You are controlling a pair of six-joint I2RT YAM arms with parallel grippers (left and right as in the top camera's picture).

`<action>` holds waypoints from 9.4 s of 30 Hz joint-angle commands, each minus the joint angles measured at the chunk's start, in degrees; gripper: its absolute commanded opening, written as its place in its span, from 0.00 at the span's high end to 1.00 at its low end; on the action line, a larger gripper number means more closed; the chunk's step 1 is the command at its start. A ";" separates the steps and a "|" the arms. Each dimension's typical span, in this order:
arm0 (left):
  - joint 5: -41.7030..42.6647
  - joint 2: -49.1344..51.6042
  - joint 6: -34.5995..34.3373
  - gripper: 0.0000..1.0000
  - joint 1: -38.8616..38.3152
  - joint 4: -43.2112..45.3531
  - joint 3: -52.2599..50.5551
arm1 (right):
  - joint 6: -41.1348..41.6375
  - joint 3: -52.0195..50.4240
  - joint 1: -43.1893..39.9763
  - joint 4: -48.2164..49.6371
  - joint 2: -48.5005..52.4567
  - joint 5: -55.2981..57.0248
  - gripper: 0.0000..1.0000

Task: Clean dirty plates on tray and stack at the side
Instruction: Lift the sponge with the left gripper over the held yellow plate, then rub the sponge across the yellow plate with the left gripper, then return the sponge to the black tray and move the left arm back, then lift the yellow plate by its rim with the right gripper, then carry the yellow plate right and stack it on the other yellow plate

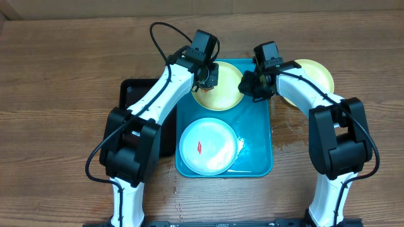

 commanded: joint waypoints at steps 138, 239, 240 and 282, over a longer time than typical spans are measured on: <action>-9.73 -8.22 -8.79 0.96 7.63 -48.89 2.54 | 1.81 -0.66 0.35 1.07 0.17 0.79 0.92; -12.68 -38.47 -7.30 0.00 12.22 -42.97 13.55 | -34.71 5.53 40.19 27.98 -11.54 73.99 0.96; -12.68 -38.47 -7.28 0.00 12.22 -42.97 13.53 | -37.97 5.53 40.96 30.40 -11.54 75.63 0.96; -12.68 -38.47 -7.28 0.00 12.22 -42.97 13.53 | -3.58 5.35 35.17 13.97 -11.54 49.57 0.96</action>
